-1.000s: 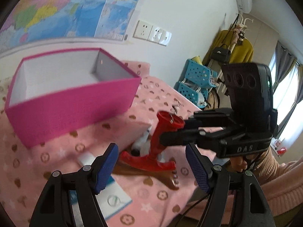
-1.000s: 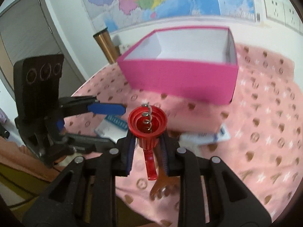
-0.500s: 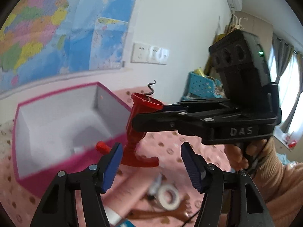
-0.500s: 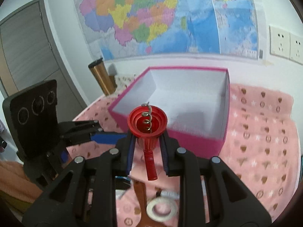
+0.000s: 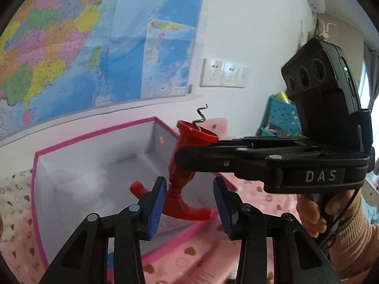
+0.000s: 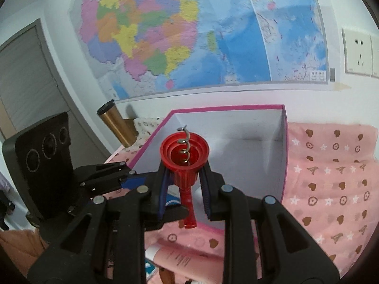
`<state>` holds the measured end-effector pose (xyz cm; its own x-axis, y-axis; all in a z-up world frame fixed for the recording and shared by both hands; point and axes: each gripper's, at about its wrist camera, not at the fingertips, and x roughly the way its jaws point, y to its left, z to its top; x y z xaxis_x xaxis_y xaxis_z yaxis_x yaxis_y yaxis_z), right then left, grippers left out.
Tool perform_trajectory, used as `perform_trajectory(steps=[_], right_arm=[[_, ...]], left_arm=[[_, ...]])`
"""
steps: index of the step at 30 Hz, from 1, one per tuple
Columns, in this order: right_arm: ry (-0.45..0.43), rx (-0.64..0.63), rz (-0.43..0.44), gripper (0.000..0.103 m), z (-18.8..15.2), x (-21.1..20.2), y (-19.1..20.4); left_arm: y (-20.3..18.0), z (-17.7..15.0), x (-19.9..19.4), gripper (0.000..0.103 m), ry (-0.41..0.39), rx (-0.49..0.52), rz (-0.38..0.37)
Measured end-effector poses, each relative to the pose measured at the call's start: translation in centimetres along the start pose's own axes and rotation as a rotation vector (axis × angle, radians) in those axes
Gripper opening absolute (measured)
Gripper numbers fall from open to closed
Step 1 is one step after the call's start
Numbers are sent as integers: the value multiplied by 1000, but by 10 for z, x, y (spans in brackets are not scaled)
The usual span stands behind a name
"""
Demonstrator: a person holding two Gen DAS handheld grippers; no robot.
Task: Organize rigid objects
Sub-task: 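Carry the red corkscrew into the magenta box and release it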
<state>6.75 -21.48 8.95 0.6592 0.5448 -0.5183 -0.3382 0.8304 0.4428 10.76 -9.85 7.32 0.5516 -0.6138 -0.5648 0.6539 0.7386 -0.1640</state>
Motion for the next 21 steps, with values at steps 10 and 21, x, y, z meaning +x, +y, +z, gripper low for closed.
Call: perform_trajectory(steps=[10,21], right_arm=[[88,94,3,27,-7,39,-30],[99,134,-281,58,-13,36,-51]], left_arm=[[25,-3,45,41,100,-71,32],[25,-15,48,42,121,-72,92]])
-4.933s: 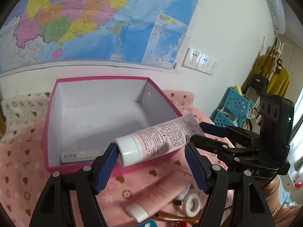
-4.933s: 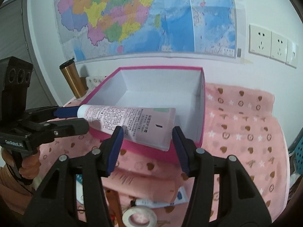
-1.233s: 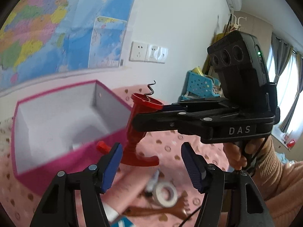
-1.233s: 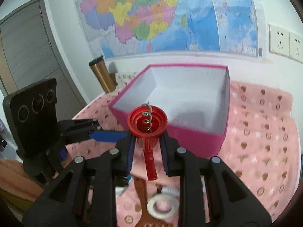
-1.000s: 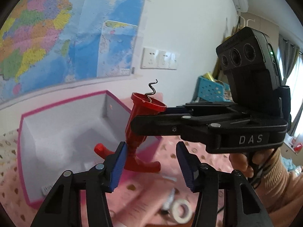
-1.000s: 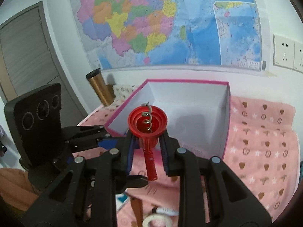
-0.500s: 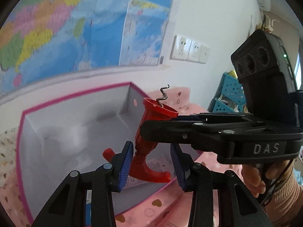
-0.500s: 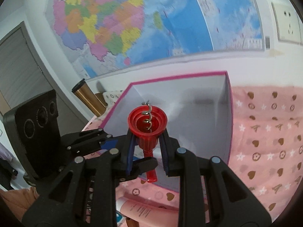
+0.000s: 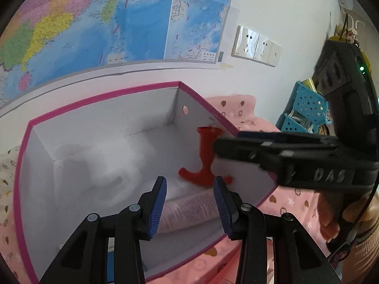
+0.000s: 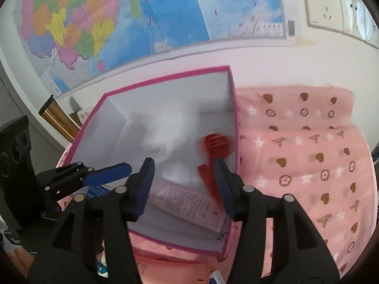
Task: Organize rigid objects
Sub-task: 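Carry the red corkscrew into the magenta box and release it, then reach to the white tape roll and grasp its rim with the right gripper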
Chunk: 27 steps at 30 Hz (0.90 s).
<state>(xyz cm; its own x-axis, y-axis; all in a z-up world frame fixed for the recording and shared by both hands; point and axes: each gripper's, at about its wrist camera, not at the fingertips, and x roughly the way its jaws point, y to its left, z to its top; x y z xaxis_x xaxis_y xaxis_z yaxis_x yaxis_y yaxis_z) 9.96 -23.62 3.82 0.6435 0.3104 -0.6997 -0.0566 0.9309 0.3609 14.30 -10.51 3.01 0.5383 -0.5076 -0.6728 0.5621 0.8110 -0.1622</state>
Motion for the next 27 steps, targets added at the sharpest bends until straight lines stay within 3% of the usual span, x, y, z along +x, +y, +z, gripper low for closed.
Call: perform_trajectory(steps=[2,18,21,27], right_arm=[[-25,-9,-21,58,0,-9,0],[-63,-56,85,58,-53,-75,-6],[-48,-74,119,58,-73,-85,-3],[38,-137,98,58,-115,-89,6]], left_arm=[[0,-1,-2,42,-8,-3,2],[8,-42,-72,57,-134,-50,-58],[4,-57,-80,58,-126,-47,-71],[-16,-92,-75,58,-56,-48,-137]])
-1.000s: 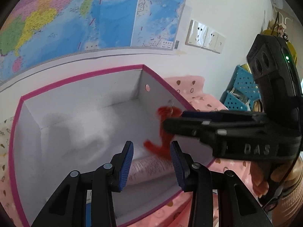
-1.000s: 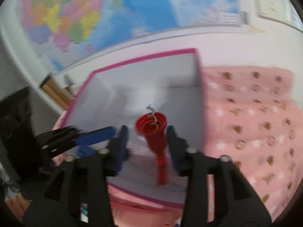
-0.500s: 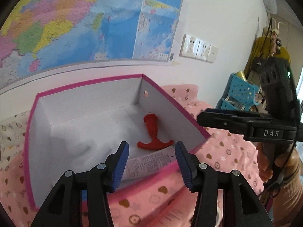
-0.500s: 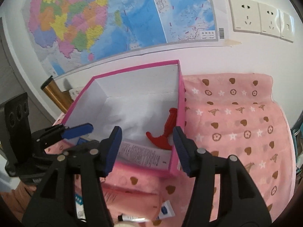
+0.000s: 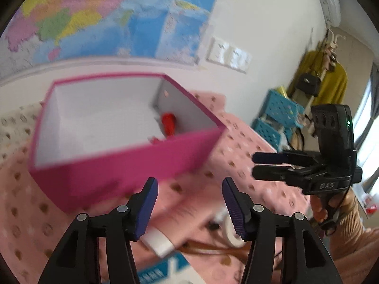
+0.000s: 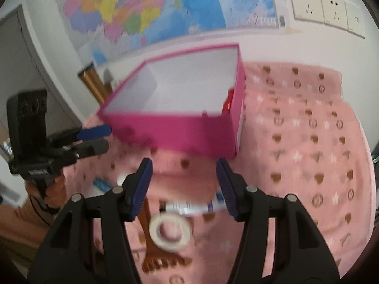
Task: Organize rigid objects
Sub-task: 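Reach to the white tape roll and grasp its rim with the right gripper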
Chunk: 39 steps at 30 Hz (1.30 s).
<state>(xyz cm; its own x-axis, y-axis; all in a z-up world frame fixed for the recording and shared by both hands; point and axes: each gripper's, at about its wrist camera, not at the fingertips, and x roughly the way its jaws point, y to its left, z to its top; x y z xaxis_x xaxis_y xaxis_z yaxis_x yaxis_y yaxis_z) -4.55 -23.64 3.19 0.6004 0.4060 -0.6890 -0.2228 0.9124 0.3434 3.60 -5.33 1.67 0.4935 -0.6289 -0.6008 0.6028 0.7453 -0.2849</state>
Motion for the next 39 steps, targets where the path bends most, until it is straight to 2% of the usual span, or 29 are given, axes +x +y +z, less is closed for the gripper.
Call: perform_trajectory(steps=[2,5,12,20,22,25,28,31,39], right_arm=[[38,-29,-17,58,-13,2,5],[90,-32,-13,58,-32,9,8],[186,2,-17,58,-66,33,4],[198,-2,-29,47,-72,42,9],[201,1,-26,38,-74,44,9],[197,11,-29,32,-74,46,7],[197,25,-34,22,-75,47,3],[192,31,-31,18,-75,46,2],[170,39,-15,18,-72,39,1]], left_arm=[[-8,-9,5,58,23,22,2],[-15,-21,12,58,58,11,-44],[-33,-41,24,58,114,29,-75],[-40,-57,38,56,171,13,-91],[-41,-57,41,56,178,13,-98],[-43,-59,45,55,188,15,-105],[-43,-60,47,48,198,9,-118],[-45,-60,50,46,206,11,-130],[-53,-59,51,42,214,19,-165]])
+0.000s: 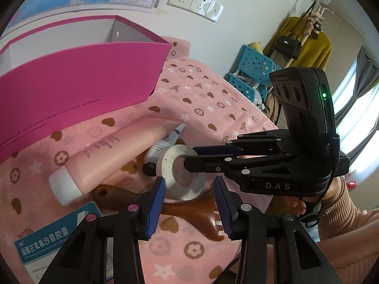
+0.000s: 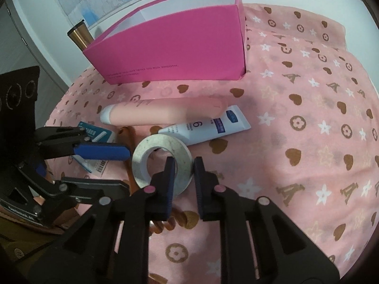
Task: Organize rigid objects
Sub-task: 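Reach to the white tape roll and grasp its rim with the right gripper, then carry the tape roll into the magenta box and open the right gripper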
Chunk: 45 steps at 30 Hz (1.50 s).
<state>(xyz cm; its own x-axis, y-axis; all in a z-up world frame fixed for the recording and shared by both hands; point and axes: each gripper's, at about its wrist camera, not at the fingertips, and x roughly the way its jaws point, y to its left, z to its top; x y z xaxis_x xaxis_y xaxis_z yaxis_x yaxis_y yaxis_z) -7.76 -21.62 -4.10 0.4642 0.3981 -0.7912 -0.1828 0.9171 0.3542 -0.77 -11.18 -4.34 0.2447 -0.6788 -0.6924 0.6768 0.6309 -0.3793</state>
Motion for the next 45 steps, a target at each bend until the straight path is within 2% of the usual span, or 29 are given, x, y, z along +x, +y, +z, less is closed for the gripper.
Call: perform_trajectory(steps=[15,29,45], right_arm=[[-78,-37,-9,18,22,-27,12],[-167,-78,0,18,59,-46,20],[-225,-126,-16,18,106,-55,23]], left_arm=[[-11,17,-19,42,-80,26,-15],[8,39,-40,42,-162,-17,39],[15,76,-48,42,-220,12,77]])
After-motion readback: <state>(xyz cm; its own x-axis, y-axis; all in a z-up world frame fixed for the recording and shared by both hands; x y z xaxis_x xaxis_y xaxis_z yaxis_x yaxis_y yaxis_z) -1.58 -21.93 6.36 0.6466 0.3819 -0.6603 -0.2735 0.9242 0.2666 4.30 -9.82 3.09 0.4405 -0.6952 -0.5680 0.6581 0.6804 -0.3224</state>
